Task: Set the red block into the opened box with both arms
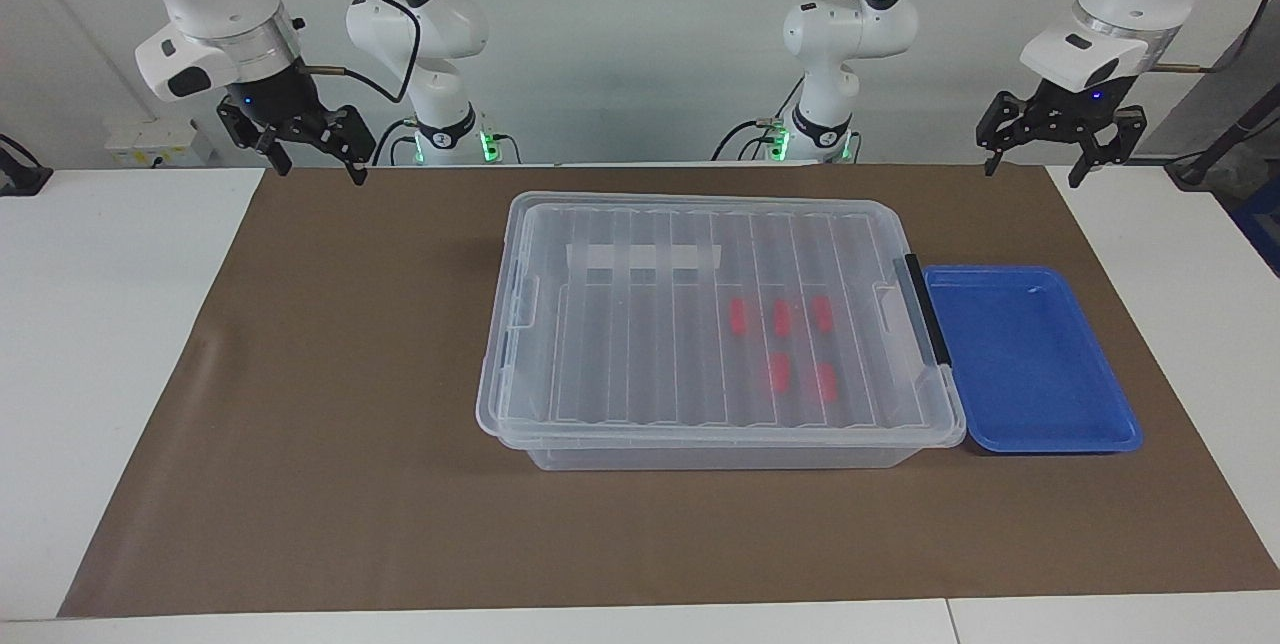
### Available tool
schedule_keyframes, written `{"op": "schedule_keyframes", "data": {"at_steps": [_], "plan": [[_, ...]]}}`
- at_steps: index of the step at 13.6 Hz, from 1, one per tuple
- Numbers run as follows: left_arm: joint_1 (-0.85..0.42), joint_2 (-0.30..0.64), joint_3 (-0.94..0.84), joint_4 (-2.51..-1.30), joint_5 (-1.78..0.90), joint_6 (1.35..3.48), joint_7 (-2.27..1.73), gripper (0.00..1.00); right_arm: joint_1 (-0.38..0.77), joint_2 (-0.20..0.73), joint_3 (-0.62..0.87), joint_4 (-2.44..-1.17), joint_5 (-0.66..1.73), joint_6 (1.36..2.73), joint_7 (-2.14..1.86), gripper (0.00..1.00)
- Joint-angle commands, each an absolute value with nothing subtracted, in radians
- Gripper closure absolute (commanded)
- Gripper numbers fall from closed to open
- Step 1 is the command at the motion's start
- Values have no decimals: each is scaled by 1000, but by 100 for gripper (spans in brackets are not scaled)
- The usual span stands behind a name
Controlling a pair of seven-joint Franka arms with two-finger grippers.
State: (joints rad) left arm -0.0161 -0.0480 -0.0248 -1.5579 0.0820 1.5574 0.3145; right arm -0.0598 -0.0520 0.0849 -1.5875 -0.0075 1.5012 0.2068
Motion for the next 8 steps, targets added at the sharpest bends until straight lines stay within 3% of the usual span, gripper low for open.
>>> {"op": "schedule_keyframes", "data": {"at_steps": [1, 8], "plan": [[-8, -78, -29, -1594, 63, 1577, 159, 0, -75, -84, 87, -1631, -3, 1532, 207, 0], [-20, -80, -32, -1595, 63, 1571, 86, 0, -74, -86, 89, -1635, -3, 1536, 209, 0]]}}
